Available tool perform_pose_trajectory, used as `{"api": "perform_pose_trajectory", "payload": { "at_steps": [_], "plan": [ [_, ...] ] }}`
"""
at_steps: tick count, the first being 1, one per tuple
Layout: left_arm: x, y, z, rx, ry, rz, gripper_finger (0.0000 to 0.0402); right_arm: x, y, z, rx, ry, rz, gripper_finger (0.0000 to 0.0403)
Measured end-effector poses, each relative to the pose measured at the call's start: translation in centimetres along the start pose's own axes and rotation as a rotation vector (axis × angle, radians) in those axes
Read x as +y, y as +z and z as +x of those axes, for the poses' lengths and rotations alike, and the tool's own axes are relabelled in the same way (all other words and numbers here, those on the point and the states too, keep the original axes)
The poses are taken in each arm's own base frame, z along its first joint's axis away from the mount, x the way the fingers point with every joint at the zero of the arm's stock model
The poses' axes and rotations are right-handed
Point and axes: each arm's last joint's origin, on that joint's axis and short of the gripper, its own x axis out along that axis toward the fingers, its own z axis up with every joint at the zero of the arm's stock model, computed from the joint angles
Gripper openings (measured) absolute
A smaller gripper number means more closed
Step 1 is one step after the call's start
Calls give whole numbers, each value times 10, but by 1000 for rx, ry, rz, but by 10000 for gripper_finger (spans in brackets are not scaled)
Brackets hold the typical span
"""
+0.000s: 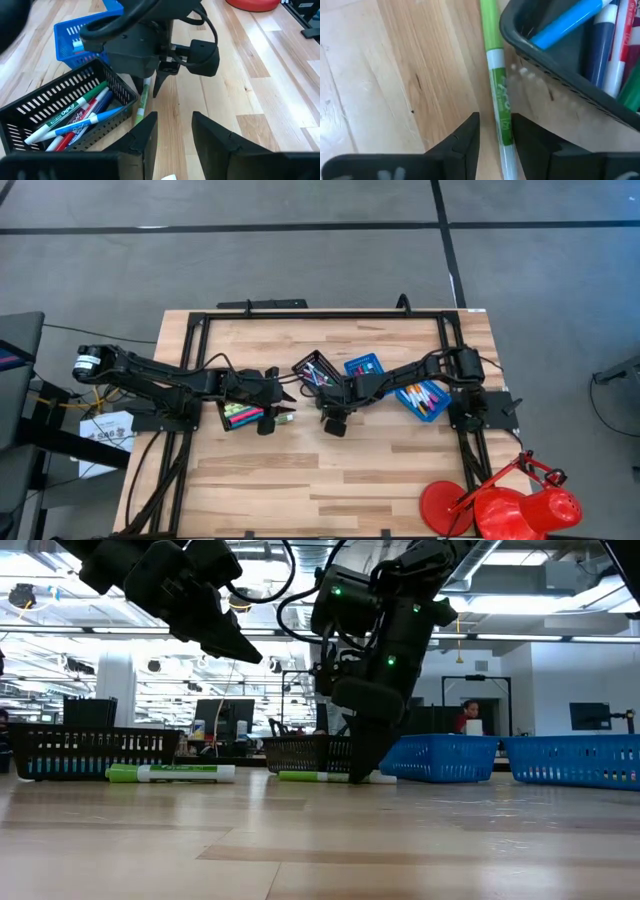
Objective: Pick & Place Markers
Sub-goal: Put the small light green marker into the right black bin
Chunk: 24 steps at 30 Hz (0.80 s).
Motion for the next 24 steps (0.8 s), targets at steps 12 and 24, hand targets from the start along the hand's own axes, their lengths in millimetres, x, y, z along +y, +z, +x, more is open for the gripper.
{"api": "perform_pose_trajectory", "payload": {
  "at_steps": [12,24],
  "plan": [
    [0,0,0,0,0,0,117,6,3,0,-20,99,31,14],
    [0,0,0,0,0,0,117,35,20,-37,-29,13,85,11]
  ]
}}
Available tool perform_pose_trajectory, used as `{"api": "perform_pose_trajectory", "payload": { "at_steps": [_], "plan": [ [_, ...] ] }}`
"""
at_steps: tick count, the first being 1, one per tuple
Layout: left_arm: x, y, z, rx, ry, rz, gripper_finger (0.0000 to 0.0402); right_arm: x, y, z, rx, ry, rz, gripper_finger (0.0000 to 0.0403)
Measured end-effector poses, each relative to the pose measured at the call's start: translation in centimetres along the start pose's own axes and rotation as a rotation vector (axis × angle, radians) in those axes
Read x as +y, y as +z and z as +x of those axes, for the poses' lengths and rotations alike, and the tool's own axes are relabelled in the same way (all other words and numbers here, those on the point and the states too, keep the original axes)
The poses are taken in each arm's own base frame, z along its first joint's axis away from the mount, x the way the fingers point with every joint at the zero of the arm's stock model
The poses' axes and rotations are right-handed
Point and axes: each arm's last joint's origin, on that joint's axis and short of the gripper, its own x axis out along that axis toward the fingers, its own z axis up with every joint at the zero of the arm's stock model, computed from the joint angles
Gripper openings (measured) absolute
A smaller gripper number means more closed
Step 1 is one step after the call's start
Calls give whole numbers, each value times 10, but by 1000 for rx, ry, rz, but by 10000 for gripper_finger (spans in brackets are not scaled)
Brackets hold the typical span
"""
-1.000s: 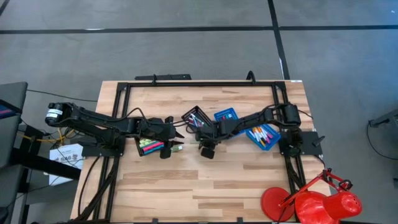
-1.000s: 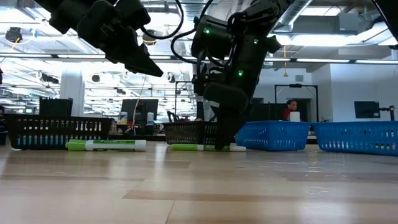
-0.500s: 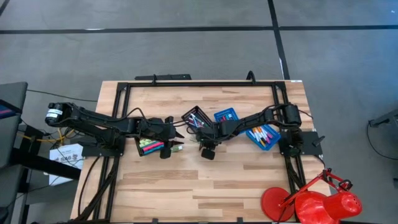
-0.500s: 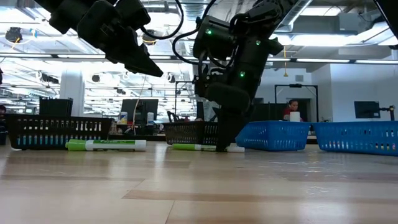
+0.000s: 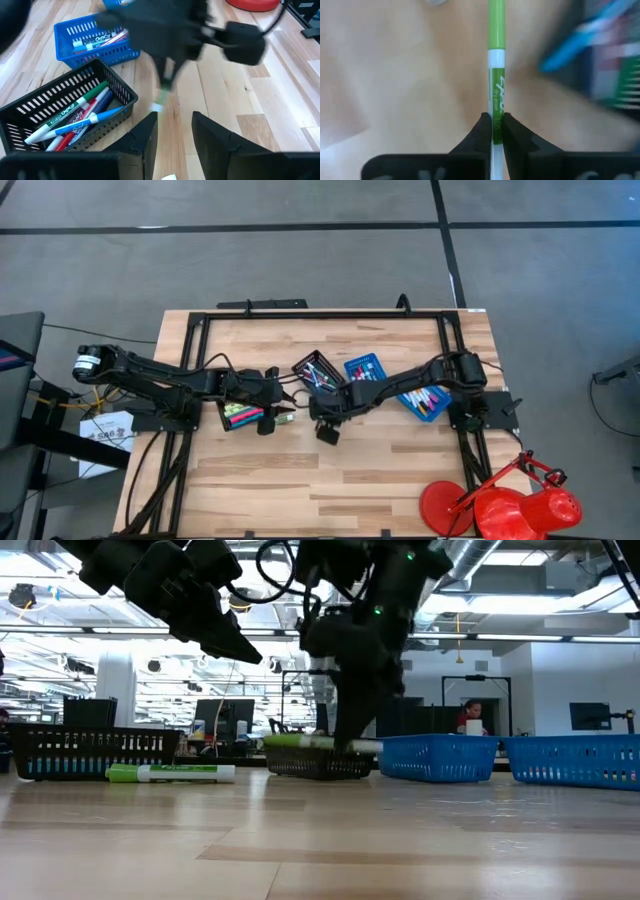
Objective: Pick & Place Markers
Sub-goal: Put the small light green marker into the right black bin, then put the large light green marker into the left blue bin
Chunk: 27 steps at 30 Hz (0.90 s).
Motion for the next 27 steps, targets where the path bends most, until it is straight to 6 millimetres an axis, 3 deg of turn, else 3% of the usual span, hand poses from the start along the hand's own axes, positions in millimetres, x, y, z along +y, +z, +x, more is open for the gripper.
{"api": "perform_pose_trajectory", "payload": {
  "at_steps": [5,9,13,18,27],
  "plan": [
    [0,0,0,0,0,0,117,-8,17,-25,-62,-236,25,27],
    [0,0,0,0,0,-3,117,-22,33,-32,-141,-302,75,15],
    [-1,0,0,0,-2,-30,117,-49,41,-25,-151,-328,182,14],
    [-11,0,-1,3,-129,-55,117,-76,38,-11,-98,-297,275,45],
    [-46,-2,-1,25,-222,-48,117,-82,36,-1,-101,-240,266,75]
  ]
}}
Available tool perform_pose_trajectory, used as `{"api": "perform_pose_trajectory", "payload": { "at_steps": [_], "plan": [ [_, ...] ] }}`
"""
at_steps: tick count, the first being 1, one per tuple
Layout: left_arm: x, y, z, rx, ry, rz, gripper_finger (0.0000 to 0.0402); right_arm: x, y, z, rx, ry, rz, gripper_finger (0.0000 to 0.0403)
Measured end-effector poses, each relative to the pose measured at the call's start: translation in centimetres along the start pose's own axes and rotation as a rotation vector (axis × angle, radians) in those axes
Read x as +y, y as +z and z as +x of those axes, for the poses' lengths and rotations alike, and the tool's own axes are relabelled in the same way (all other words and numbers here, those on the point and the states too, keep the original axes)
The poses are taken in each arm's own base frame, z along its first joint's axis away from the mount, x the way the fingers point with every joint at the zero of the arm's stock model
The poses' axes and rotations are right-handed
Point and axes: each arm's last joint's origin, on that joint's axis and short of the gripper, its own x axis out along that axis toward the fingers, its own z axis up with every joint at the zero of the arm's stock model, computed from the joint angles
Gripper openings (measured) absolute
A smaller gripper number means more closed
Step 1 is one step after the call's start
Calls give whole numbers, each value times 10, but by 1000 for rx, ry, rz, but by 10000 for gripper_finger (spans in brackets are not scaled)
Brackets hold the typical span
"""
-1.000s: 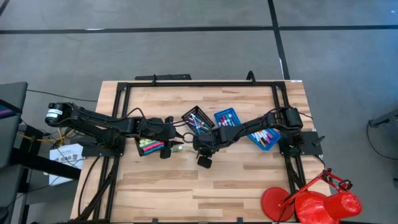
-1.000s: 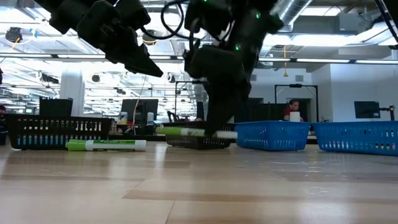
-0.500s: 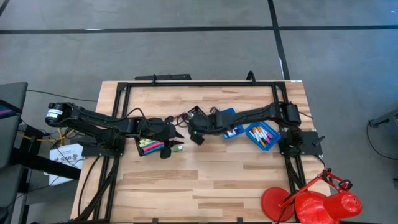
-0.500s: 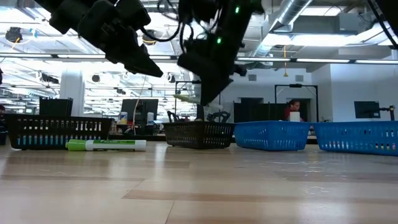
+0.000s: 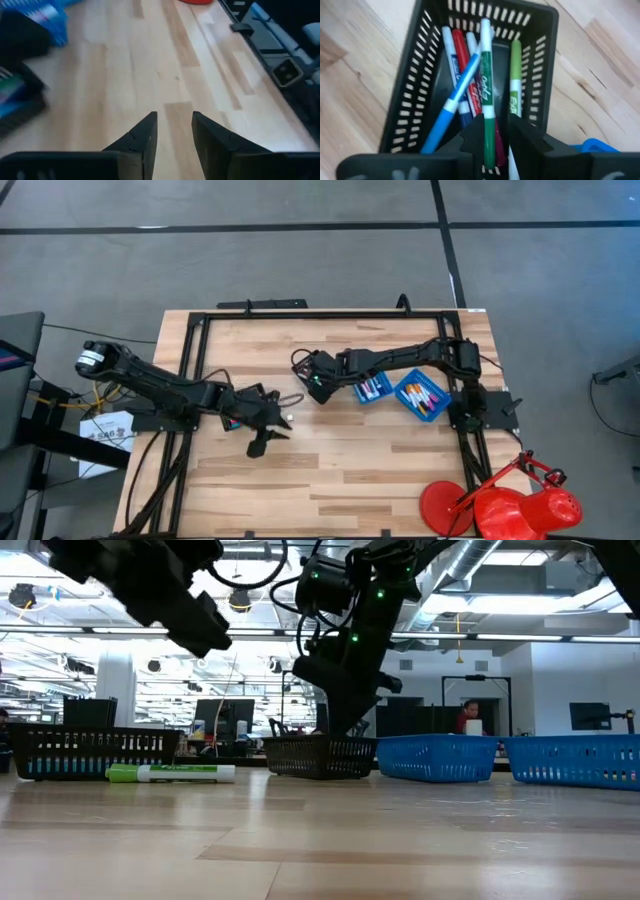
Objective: Pick & Place Markers
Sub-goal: Put the large light green marker into the left blue bin
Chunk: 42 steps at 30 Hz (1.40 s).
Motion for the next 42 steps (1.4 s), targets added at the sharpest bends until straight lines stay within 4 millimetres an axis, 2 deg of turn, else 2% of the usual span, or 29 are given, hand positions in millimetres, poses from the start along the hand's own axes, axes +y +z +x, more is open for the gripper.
{"api": "perform_pose_trajectory", "payload": {
  "at_steps": [4,7,12,20,29,37,42],
  "plan": [
    [-17,-10,13,65,-21,-50,117,3,1,-1,-17,14,-19,87],
    [-22,-22,24,132,57,-81,117,10,0,-3,-42,32,-56,97],
    [-9,-42,36,244,289,-122,117,24,-6,-8,-58,58,-91,109],
    [13,-55,48,329,397,-94,117,46,-20,-18,-63,89,-150,111],
    [30,-58,45,382,446,-78,117,62,-32,-25,-67,112,-193,113],
    [34,-65,50,437,384,-118,117,82,-43,-34,-100,158,-232,113],
    [34,-68,53,456,383,-117,84,94,-47,-50,-96,225,-309,113]
  ]
}}
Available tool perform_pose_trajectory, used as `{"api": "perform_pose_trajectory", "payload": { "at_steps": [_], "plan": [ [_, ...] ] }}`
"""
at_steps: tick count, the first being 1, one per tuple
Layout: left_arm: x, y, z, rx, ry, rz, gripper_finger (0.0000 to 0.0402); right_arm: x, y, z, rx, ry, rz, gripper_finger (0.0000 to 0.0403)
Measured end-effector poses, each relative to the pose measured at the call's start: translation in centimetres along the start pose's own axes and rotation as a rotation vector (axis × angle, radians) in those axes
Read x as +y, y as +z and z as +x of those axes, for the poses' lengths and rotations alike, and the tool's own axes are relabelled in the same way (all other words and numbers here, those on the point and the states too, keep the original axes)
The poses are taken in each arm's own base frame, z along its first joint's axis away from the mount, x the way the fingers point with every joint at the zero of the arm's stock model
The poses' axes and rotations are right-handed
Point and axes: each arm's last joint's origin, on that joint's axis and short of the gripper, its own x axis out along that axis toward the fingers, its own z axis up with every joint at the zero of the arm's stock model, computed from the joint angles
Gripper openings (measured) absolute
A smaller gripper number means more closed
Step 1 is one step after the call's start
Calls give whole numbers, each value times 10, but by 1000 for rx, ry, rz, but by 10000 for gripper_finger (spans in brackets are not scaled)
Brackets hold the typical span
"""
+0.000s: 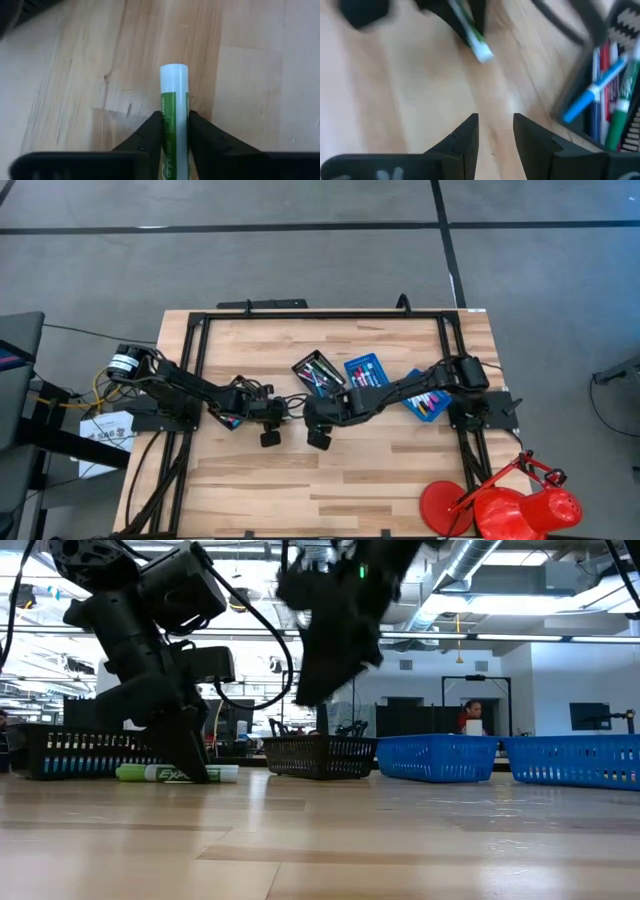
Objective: Pick & Place Markers
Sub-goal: Put the large light green marker into the left blue bin
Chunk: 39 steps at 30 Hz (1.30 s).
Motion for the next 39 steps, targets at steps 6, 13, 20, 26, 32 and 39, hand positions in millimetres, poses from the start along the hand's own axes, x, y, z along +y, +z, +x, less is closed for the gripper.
{"api": "perform_pose_trajectory", "payload": {
  "at_steps": [6,13,20,26,32,39],
  "plan": [
    [4,3,-15,-45,-2,-12,62,16,19,-46,-13,8,-94,113],
    [13,20,-62,-262,7,-59,65,15,10,-135,-127,-289,-230,113],
    [22,31,-112,-523,-18,-5,67,8,-46,-164,-284,-410,-161,113],
    [25,38,-137,-708,-107,78,73,-4,-73,-106,-479,-231,-89,113],
    [22,47,-139,-795,-130,96,72,-32,-51,-62,-819,201,-135,113],
    [19,51,-130,-801,-131,96,75,-41,-36,-9,-894,222,-106,113]
  ]
}}
